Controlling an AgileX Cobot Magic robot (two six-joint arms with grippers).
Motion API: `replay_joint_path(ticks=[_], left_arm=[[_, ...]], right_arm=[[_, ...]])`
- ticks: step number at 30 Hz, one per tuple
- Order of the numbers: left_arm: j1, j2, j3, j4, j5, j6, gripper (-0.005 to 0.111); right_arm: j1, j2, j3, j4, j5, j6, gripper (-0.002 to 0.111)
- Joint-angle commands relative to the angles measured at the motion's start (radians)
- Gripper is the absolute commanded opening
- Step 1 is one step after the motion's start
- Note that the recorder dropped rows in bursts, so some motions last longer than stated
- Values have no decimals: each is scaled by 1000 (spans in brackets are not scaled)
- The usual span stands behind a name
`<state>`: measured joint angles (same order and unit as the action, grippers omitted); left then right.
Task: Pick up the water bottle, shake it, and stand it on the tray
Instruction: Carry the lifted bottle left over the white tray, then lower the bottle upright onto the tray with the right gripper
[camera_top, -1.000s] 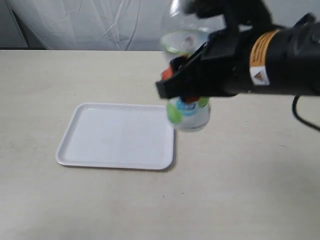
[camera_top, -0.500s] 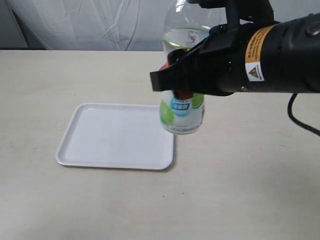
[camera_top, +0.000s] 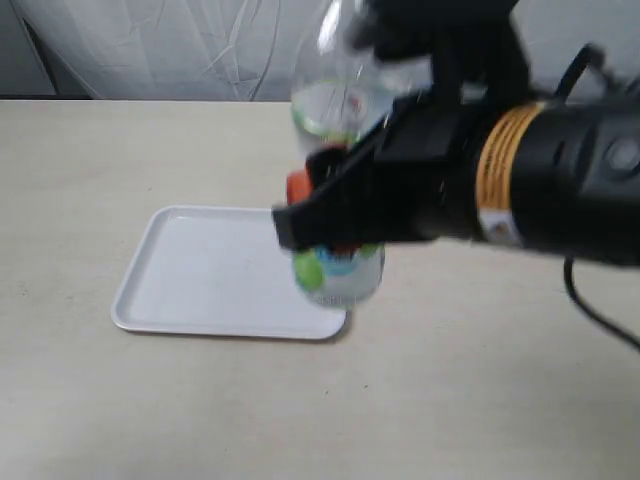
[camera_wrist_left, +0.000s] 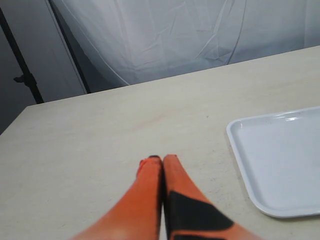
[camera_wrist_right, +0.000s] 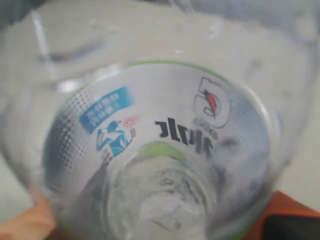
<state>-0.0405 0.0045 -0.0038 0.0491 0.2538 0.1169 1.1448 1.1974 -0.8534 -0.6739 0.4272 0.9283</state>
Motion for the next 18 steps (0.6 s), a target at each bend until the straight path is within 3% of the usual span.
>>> replay_joint_path(ticks=[1, 6, 10, 15, 18], left_arm=[[0, -5, 4, -3, -9, -3, 0], [0, -5, 4, -3, -9, -3, 0], [0, -5, 4, -3, -9, -3, 0], [0, -5, 4, -3, -9, -3, 0], [0, -5, 4, -3, -9, -3, 0]], right_arm=[[18, 26, 60, -9, -60, 10, -1], [18, -24, -45, -139, -124, 12, -1], [18, 53, -26, -240, -197, 14, -1], [-75, 221, -18, -279, -406, 100, -1], [-172, 299, -33, -157, -480, 140, -1]])
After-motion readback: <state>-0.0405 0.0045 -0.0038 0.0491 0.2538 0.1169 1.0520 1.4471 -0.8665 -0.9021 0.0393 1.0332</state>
